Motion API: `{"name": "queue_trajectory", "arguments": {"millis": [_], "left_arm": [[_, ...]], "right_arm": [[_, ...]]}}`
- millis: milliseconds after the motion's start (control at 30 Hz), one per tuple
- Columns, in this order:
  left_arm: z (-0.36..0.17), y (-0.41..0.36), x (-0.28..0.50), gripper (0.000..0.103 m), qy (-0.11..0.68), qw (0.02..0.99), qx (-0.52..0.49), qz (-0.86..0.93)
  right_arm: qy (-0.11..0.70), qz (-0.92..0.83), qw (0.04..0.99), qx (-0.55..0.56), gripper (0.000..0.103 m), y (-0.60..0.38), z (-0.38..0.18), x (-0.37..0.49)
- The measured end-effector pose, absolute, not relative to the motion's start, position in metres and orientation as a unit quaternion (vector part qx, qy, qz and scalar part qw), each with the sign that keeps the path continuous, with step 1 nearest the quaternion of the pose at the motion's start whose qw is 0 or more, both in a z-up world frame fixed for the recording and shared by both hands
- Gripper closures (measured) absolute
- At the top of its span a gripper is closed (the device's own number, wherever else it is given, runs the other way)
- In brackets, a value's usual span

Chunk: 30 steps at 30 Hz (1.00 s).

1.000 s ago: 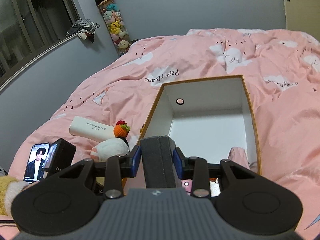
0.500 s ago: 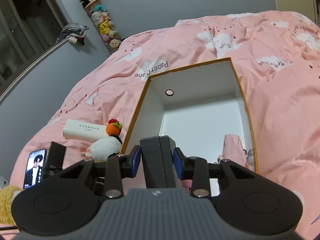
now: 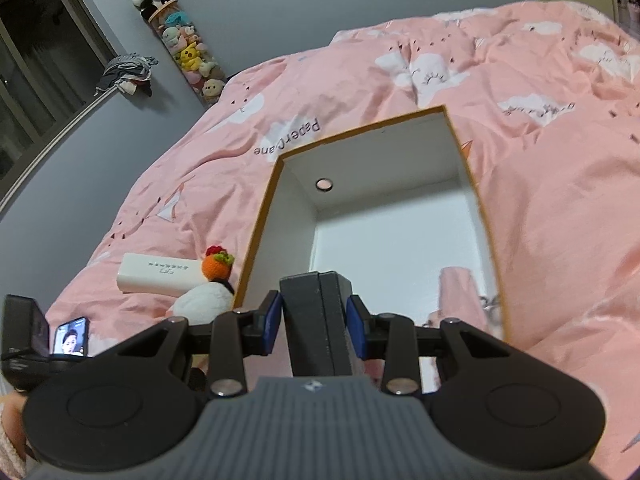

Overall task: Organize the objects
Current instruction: 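Lift the PHOTO CARD box with left gripper while right lowers grey box into orange box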

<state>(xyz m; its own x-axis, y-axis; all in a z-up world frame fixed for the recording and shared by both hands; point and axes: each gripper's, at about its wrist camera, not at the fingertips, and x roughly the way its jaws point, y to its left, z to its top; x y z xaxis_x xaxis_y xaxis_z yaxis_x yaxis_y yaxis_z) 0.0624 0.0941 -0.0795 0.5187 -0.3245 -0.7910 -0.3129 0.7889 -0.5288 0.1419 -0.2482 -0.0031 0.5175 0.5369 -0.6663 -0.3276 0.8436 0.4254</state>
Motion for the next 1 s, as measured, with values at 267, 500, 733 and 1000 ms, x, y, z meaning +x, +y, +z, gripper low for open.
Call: {"name": "queue_trajectory", "arguments": {"millis": [267,500,733,1000], "left_arm": [[-0.018,0.097,0.071,0.078,0.416,0.852,-0.316,-0.037],[0.006,0.079,0.094,0.078,0.393,0.869,-0.291,-0.076],[-0.001,0.062,0.115,0.078,0.398,0.871,-0.272,-0.093],[-0.01,0.059,0.122,0.078,0.413,0.865,-0.269,-0.098]], "right_arm": [[0.453,0.273,0.835,0.15,0.066,-0.229,-0.012,0.159],[0.515,0.27,0.797,0.163,0.066,-0.203,-0.045,0.175],[0.535,0.257,0.789,0.158,0.066,-0.194,-0.061,0.183],[0.518,0.21,0.825,0.084,0.098,-0.199,-0.053,0.178]]}}
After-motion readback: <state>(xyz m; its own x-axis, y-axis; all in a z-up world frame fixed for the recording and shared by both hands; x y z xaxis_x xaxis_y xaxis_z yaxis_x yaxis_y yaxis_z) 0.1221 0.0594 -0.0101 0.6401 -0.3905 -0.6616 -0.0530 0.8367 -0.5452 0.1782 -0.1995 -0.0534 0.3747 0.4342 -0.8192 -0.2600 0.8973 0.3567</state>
